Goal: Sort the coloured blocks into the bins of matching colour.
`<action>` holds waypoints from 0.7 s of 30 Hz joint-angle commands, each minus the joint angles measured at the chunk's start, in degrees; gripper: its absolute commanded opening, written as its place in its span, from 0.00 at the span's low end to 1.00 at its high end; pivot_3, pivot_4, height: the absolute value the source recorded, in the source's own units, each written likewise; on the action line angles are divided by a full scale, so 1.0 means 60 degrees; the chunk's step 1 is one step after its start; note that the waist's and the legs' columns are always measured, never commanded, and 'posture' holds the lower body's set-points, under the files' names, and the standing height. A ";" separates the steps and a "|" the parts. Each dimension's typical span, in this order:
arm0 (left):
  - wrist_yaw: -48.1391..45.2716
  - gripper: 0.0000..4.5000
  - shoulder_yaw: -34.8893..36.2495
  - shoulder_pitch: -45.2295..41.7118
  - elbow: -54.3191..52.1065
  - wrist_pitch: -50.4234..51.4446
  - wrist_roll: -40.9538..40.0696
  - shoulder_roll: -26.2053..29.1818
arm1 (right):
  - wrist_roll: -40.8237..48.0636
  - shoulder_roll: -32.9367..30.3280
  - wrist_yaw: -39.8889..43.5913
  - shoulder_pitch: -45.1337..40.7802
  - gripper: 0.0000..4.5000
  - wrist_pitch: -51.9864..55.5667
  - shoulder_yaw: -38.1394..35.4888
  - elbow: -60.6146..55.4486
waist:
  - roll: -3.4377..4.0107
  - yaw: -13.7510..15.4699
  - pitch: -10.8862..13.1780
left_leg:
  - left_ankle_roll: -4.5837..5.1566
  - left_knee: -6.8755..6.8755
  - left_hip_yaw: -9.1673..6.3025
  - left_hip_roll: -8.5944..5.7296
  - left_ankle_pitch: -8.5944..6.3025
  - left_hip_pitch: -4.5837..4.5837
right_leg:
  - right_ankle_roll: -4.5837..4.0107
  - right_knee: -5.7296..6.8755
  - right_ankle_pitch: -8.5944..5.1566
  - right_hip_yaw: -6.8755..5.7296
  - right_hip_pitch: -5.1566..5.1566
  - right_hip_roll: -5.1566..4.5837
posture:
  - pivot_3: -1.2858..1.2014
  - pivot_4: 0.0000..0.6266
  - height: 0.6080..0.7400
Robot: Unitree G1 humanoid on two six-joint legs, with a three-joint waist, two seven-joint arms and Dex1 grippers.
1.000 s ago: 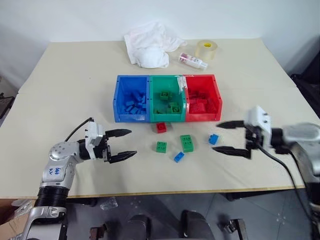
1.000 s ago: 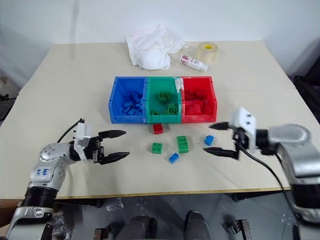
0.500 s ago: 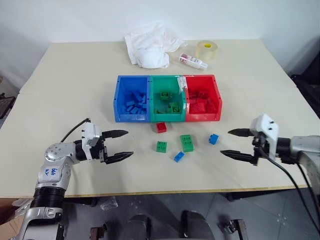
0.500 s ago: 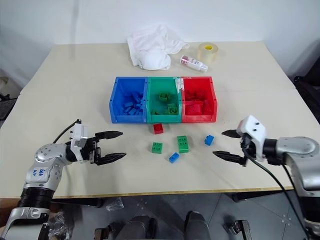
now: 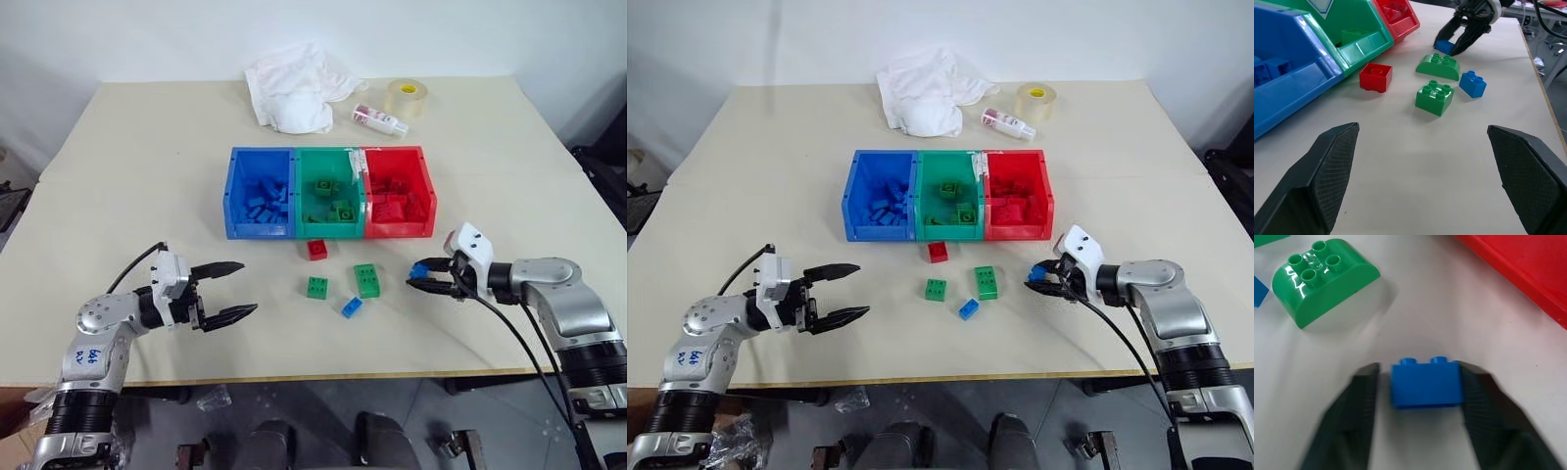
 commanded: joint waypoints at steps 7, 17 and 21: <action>0.0117 1.00 0.0230 0.0023 -0.0334 -0.0023 -0.0186 0.0093 | 0.0481 0.0849 -0.0151 -0.1530 0.32 0.0087 0.0060 -0.1056 | 0.0004 -0.0076 0.0002 | -0.0002 -0.0001 0.0010 0.0006 0.0000 0.0002 | 0.0000 0.0000 0.0000 0.0004 -0.0005 0.0004 | 0.52 0.24 1.00; 0.0278 1.00 0.0069 -0.0239 -0.0155 -0.0185 -0.0071 -0.0132 | -0.0452 0.4590 -0.1099 -0.5391 0.32 -0.1916 0.1108 0.3052 | 0.0005 -0.0303 0.0002 | -0.0004 -0.0006 -0.0018 -0.0013 0.0000 0.0000 | -0.0002 0.0025 -0.0001 -0.0005 -0.0012 -0.0001 | 0.52 0.24 1.00; 0.0339 1.00 -0.0007 -0.0328 -0.0127 -0.0250 -0.0031 -0.0257 | -0.0823 0.5741 -0.1538 -0.6678 0.32 -0.3327 0.1001 0.5433 | 0.0005 -0.0393 0.0002 | -0.0006 -0.0013 -0.0034 -0.0010 -0.0001 0.0005 | -0.0005 0.0098 -0.0002 -0.0013 -0.0046 0.0000 | 0.52 0.24 1.00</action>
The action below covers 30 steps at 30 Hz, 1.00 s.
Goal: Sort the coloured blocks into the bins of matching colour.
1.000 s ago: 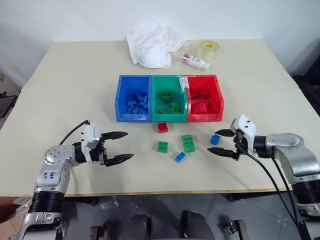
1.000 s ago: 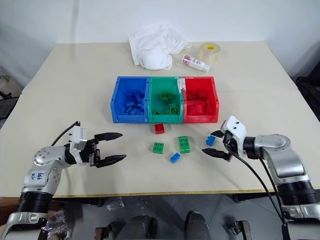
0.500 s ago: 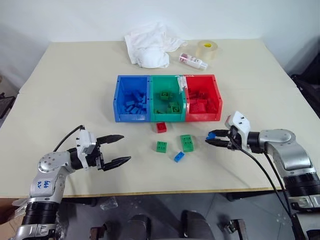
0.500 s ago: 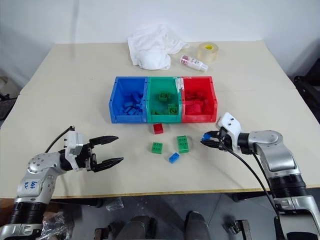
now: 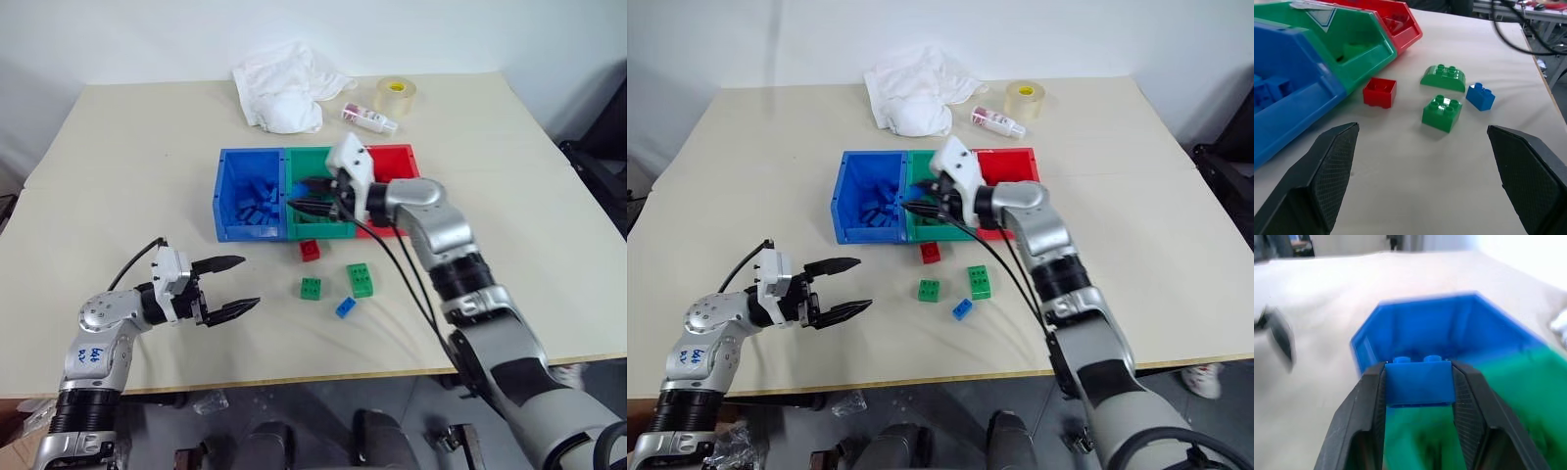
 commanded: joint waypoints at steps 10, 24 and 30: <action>0.0147 1.00 -0.0113 -0.0168 -0.0040 -0.0340 0.0016 -0.0286 | -0.0623 0.1293 -0.0883 -0.2016 0.99 -0.2608 -0.0593 0.3738 | 0.0004 -0.0211 0.0002 | -0.0004 -0.0010 -0.0037 -0.0004 -0.0001 0.0001 | -0.0004 0.0017 0.0000 -0.0001 0.0000 0.0002 | 0.52 0.24 1.00; -0.0295 1.00 -0.0275 -0.0386 0.0523 -0.0527 0.0058 -0.0232 | 0.0887 -0.2070 0.2272 0.2738 0.99 0.0183 -0.0885 -0.3737 | 0.0006 -0.0068 0.0003 | -0.0002 0.0006 -0.0060 -0.0017 -0.0002 -0.0014 | -0.0003 0.0007 0.0000 0.0008 0.0011 -0.0003 | 0.52 0.24 1.00; -0.0669 1.00 -0.0120 -0.0456 0.1011 -0.0779 0.0005 -0.0001 | 0.2082 -0.4792 0.2765 0.5779 0.99 0.2300 -0.1983 -0.6948 | 0.0006 0.0147 0.0004 | -0.0001 0.0004 -0.0016 -0.0008 -0.0002 -0.0012 | -0.0004 -0.0035 0.0000 0.0010 0.0017 -0.0001 | 0.52 0.24 1.00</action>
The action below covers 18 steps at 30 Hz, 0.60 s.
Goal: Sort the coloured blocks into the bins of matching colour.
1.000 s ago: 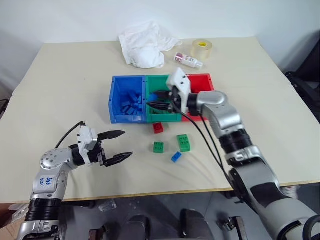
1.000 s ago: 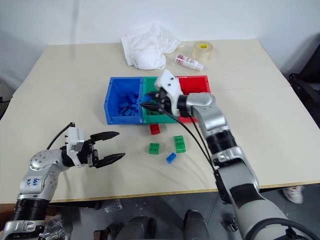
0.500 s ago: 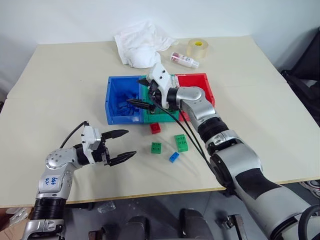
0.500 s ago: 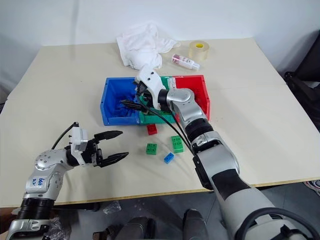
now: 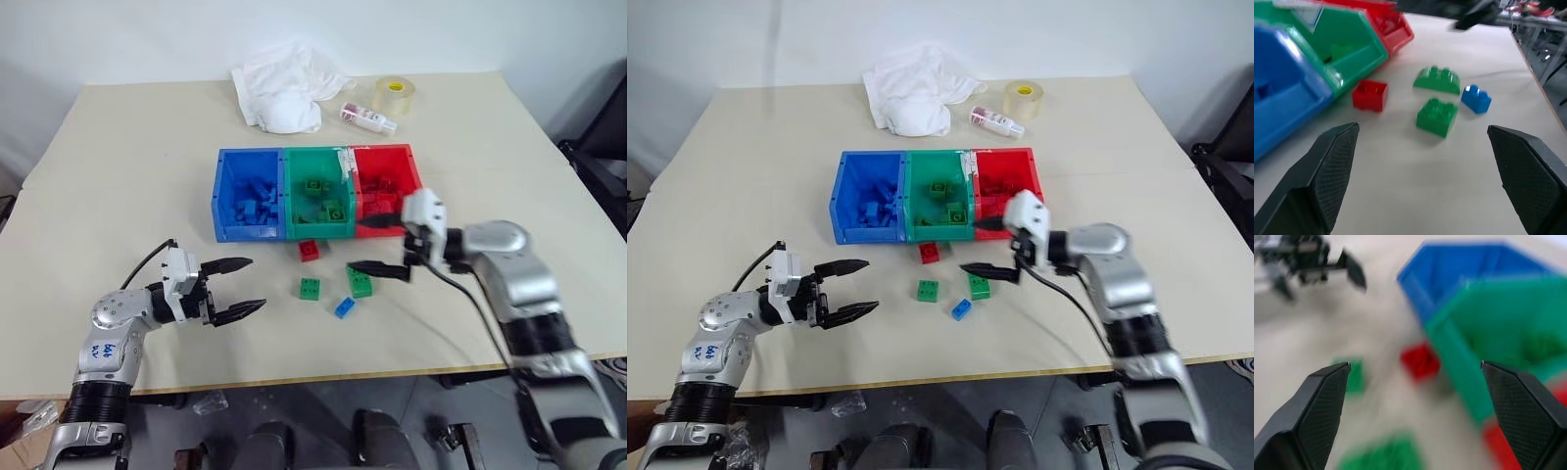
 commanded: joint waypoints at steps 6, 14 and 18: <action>-0.0400 1.00 0.0326 -0.0186 0.0456 -0.0323 -0.0042 0.0351 | 0.1071 -0.2682 0.0042 0.3718 0.99 0.1501 -0.2635 -0.2404 | -0.0001 0.0264 0.0001 | 0.0004 0.0005 0.0031 0.0008 -0.0002 0.0004 | 0.0002 -0.0058 0.0001 0.0007 0.0029 0.0002 | 0.52 0.24 1.00; -0.0433 1.00 0.0242 -0.0404 0.0431 -0.0193 -0.0057 0.0380 | 0.1068 -0.2792 -0.0327 0.3596 0.99 0.1521 -0.2310 -0.2461 | -0.0001 0.0267 0.0001 | 0.0006 0.0007 0.0058 0.0019 -0.0001 0.0017 | 0.0004 -0.0067 0.0002 0.0015 0.0034 0.0001 | 0.52 0.24 1.00; -0.0375 1.00 0.0210 -0.0388 0.0210 -0.0104 -0.0083 0.0357 | 0.0475 -0.2242 -0.0708 0.2583 0.99 0.1275 -0.1091 -0.1800 | -0.0001 0.0246 0.0001 | 0.0005 0.0007 0.0056 0.0022 0.0000 0.0017 | 0.0004 -0.0068 0.0002 0.0013 0.0032 0.0003 | 0.52 0.24 1.00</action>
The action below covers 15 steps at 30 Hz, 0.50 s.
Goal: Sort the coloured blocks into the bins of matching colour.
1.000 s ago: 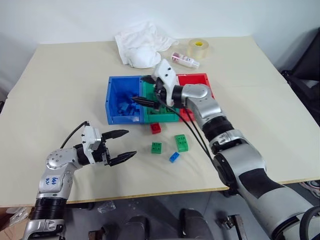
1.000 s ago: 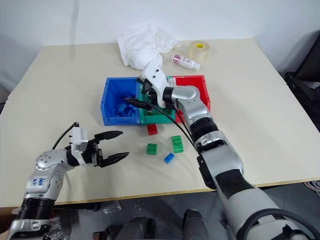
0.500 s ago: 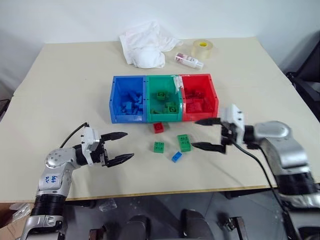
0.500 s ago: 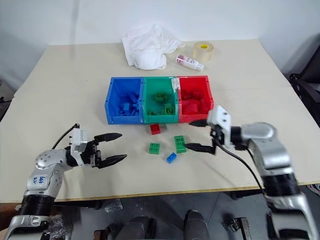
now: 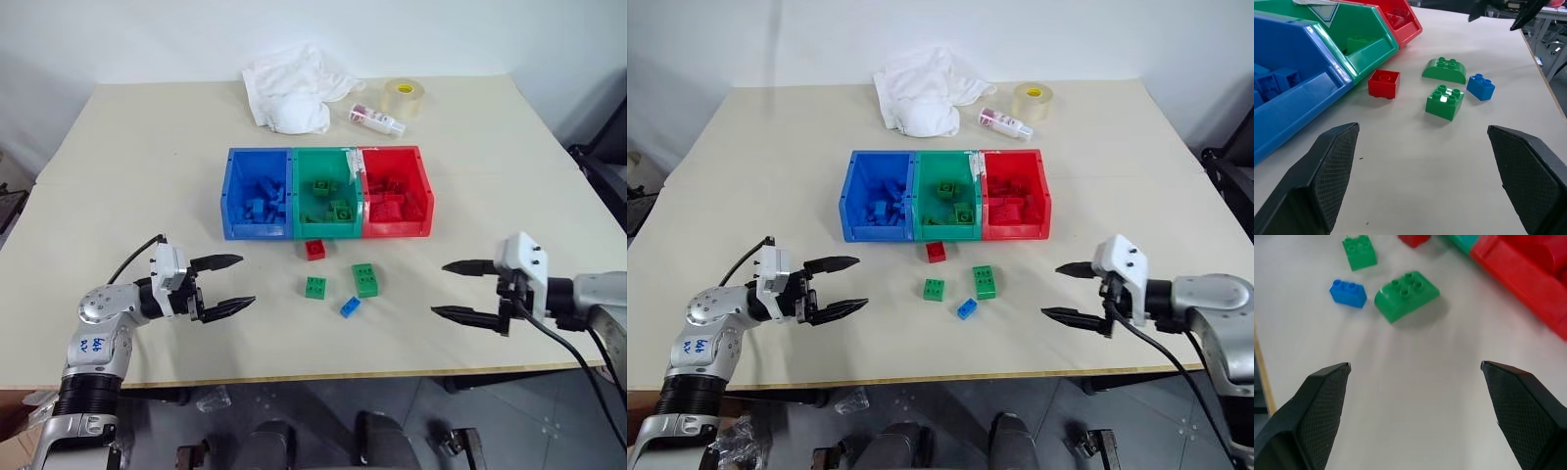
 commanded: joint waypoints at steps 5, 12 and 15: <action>0.0138 1.00 0.0052 0.0258 -0.0935 0.0190 -0.0175 -0.0029 | -0.1183 0.1341 -0.0301 -0.1833 0.99 -0.1015 0.2114 0.1846 | -0.0002 0.0004 0.0001 | 0.0000 0.0001 -0.0003 -0.0004 0.0000 -0.0004 | 0.0000 0.0000 0.0000 0.0000 -0.0003 -0.0002 | 0.52 0.24 1.00; 0.0365 1.00 0.0269 0.1003 -0.1858 0.0464 -0.0318 0.0060 | -0.2210 0.2355 0.0216 -0.3517 0.99 -0.2602 0.3383 0.4337 | -0.0001 -0.0036 0.0000 | 0.0000 0.0001 -0.0012 -0.0007 0.0000 -0.0006 | 0.0000 0.0005 0.0000 -0.0004 -0.0004 -0.0001 | 0.52 0.24 1.00; 0.0515 1.00 0.0380 0.1261 -0.2163 0.0556 -0.0353 0.0091 | -0.2640 0.2629 0.0427 -0.4110 0.99 -0.3172 0.3734 0.5397 | -0.0001 -0.0066 0.0000 | -0.0001 0.0000 -0.0011 -0.0003 0.0000 -0.0002 | 0.0000 0.0006 0.0000 -0.0005 -0.0004 0.0001 | 0.52 0.24 1.00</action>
